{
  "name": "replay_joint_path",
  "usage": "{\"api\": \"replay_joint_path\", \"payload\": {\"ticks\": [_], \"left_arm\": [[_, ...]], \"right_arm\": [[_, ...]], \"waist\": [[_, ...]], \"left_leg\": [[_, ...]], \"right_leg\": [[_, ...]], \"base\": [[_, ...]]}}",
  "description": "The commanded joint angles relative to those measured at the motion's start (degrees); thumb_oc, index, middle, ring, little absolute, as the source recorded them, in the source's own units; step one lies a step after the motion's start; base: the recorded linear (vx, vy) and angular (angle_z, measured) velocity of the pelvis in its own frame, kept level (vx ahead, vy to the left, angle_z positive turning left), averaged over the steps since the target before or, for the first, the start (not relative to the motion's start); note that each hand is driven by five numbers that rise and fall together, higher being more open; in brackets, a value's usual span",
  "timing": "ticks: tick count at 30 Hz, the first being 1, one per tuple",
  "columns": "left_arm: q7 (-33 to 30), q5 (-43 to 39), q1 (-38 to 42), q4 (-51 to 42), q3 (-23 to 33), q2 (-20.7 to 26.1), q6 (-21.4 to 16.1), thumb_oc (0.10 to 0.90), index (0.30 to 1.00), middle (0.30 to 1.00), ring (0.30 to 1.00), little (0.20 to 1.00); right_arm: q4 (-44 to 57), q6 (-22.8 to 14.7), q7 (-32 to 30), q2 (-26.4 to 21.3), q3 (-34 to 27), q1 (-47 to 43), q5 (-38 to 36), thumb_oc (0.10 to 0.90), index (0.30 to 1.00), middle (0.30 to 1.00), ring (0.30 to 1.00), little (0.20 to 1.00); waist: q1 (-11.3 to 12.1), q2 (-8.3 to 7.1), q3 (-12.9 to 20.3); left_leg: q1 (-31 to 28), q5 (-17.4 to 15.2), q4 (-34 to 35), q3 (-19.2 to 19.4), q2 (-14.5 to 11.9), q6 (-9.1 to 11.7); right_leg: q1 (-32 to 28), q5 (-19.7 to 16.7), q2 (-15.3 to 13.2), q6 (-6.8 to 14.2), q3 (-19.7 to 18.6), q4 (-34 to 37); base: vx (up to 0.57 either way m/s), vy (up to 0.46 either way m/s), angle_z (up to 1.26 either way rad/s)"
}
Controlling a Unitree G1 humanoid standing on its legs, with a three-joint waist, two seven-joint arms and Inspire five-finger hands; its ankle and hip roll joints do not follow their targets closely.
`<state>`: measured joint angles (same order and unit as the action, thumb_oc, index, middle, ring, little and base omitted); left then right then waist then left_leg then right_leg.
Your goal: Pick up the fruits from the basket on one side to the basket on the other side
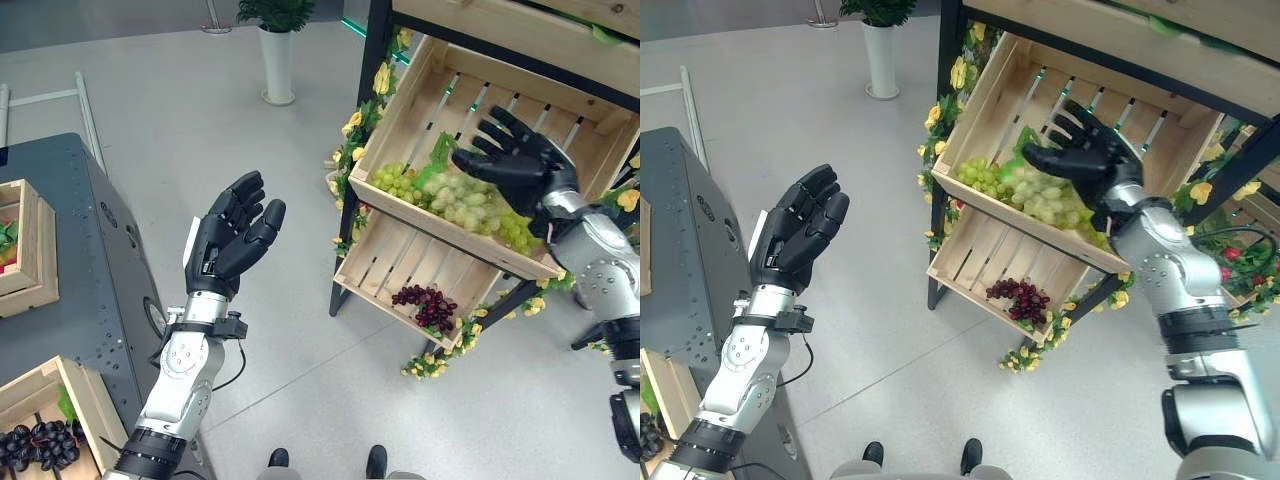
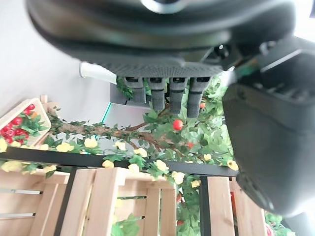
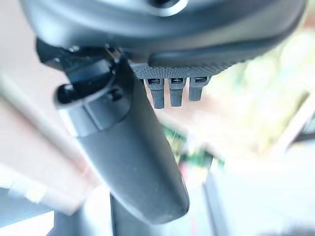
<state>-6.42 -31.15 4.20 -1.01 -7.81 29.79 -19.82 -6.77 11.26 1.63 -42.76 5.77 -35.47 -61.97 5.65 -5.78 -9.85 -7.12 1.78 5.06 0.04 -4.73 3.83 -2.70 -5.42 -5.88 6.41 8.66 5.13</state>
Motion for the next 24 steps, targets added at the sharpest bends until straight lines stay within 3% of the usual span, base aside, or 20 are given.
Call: {"api": "replay_joint_path", "payload": {"ticks": [1, 6, 11, 17, 22, 24], "left_arm": [[-0.24, 2.23, -0.06, -3.55, 1.57, 1.75, -8.55, 0.800, 0.900, 0.900, 0.900, 0.900], [-0.74, 2.28, -0.60, -4.16, 1.59, 1.92, -8.42, 0.800, 0.900, 0.900, 0.900, 0.900], [-0.95, 2.34, -1.43, -5.48, 2.02, 2.54, -7.96, 0.800, 0.900, 0.900, 0.900, 0.900], [-1.48, 2.42, -2.16, -6.30, 2.26, 2.85, -8.08, 0.800, 0.900, 0.900, 0.900, 0.900], [-1.77, 3.00, -1.95, -6.48, 2.40, 1.35, -8.02, 0.800, 0.900, 0.900, 0.900, 0.900], [-2.25, 3.76, -1.64, -6.44, 2.51, 0.43, -8.03, 0.800, 0.900, 0.900, 0.900, 0.900]], "right_arm": [[4.75, -14.38, 4.38, 0.77, -4.14, -3.61, -1.44, 0.800, 0.900, 0.900, 0.900, 0.900], [7.05, -16.15, 3.91, 2.50, -5.00, -2.42, 4.82, 0.800, 0.900, 0.900, 0.900, 0.900], [6.24, -17.61, 2.37, 1.02, -6.19, -1.15, 8.60, 0.800, 0.900, 0.900, 0.900, 0.900], [6.96, -20.81, 6.18, 2.49, -6.66, -0.65, 2.83, 0.800, 0.900, 0.900, 0.900, 0.900], [13.18, -19.66, 13.32, 8.44, -3.54, 1.14, -4.14, 0.800, 0.900, 0.900, 0.900, 0.900], [16.76, -17.51, 16.07, 12.29, -1.91, 2.90, -8.45, 0.800, 0.900, 0.900, 0.900, 0.900]], "waist": [[1.34, -0.08, 6.59], [1.48, 0.47, 6.68], [1.83, 0.64, 6.10], [2.27, 0.63, 5.87], [2.68, 0.94, 6.25], [3.00, 1.11, 6.43]], "left_leg": [[3.15, -2.47, -0.06, -2.67, 3.86, -2.93], [2.79, -2.60, -0.06, -2.72, 4.55, -3.71], [2.63, -2.54, -0.07, -2.54, 5.06, -4.72], [2.83, -2.72, -0.30, -2.06, 5.06, -5.08], [3.04, -2.73, -0.36, -2.32, 5.02, -5.24], [3.08, -2.78, -0.40, -2.75, 5.24, -5.43]], "right_leg": [[-2.06, 2.86, -4.82, 2.18, 2.52, -3.24], [-1.35, 3.04, -5.90, 2.98, 2.24, -4.92], [-0.05, 2.59, -6.96, 3.73, 1.97, -7.29], [0.30, 1.93, -7.12, 3.85, 2.11, -7.44], [-0.10, 2.64, -6.72, 3.57, 2.35, -6.80], [-0.19, 3.20, -6.68, 3.48, 2.60, -7.30]], "base": [[0.02, 0.138, 0.01], [0.02, 0.122, 0.01], [0.01, 0.059, 0.02], [0.00, 0.000, 0.00], [0.02, 0.025, -0.03], [0.03, 0.098, 0.02]]}}
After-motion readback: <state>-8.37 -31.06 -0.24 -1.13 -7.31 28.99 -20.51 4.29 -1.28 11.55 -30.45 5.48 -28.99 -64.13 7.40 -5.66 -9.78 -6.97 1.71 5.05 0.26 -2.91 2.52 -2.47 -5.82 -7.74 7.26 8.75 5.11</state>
